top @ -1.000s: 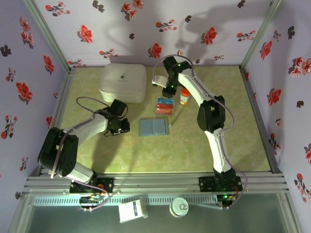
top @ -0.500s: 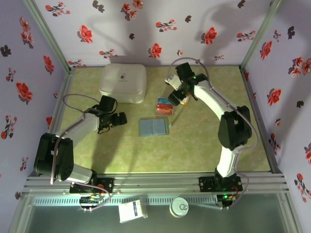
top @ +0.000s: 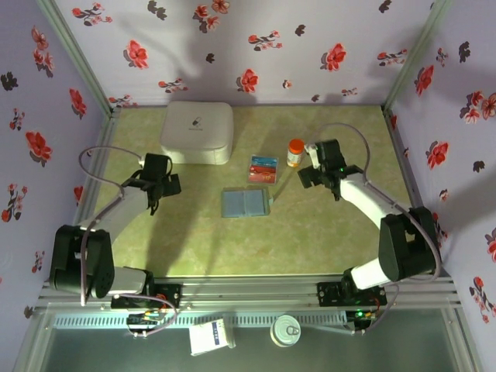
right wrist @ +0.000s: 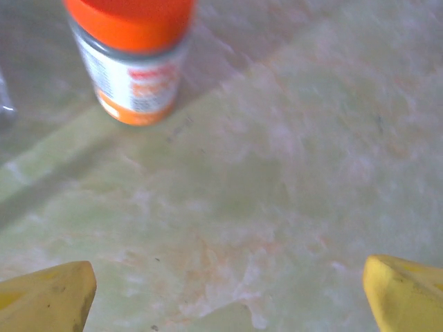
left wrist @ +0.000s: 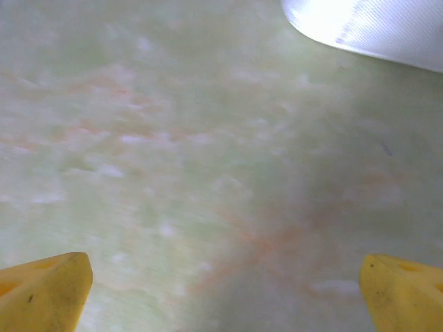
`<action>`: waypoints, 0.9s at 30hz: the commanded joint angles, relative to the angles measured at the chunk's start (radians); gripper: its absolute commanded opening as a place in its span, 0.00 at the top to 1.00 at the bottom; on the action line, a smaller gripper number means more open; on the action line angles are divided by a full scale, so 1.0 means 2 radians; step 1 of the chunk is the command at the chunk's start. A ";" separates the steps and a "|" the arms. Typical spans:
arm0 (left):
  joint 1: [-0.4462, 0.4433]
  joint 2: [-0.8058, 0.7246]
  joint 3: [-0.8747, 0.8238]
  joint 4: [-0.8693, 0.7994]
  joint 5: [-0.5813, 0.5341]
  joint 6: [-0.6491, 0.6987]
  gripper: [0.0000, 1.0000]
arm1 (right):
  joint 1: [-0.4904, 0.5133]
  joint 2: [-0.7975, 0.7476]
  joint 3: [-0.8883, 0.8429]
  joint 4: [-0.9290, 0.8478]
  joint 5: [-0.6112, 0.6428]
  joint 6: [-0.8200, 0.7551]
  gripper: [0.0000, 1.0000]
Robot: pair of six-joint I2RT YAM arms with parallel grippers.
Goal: Take the credit cards out of the card holder
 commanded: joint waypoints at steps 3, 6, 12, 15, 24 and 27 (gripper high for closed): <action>0.038 -0.030 -0.024 0.061 -0.020 0.041 0.01 | -0.022 -0.024 -0.073 0.125 0.002 0.062 0.01; 0.051 -0.035 -0.034 0.092 0.012 0.049 0.01 | -0.023 -0.033 -0.109 0.174 0.004 0.072 0.01; 0.071 -0.049 -0.059 0.153 0.050 0.061 0.01 | -0.028 -0.039 -0.152 0.241 0.007 0.081 0.01; 0.087 -0.055 -0.070 0.170 0.048 0.051 0.01 | -0.033 -0.037 -0.165 0.260 0.013 0.085 0.01; 0.089 -0.099 -0.095 0.176 0.135 0.028 0.04 | -0.037 -0.061 -0.162 0.215 -0.077 0.076 0.03; 0.088 -0.105 -0.104 0.179 0.155 0.037 0.06 | -0.037 -0.068 -0.173 0.224 -0.088 0.070 0.02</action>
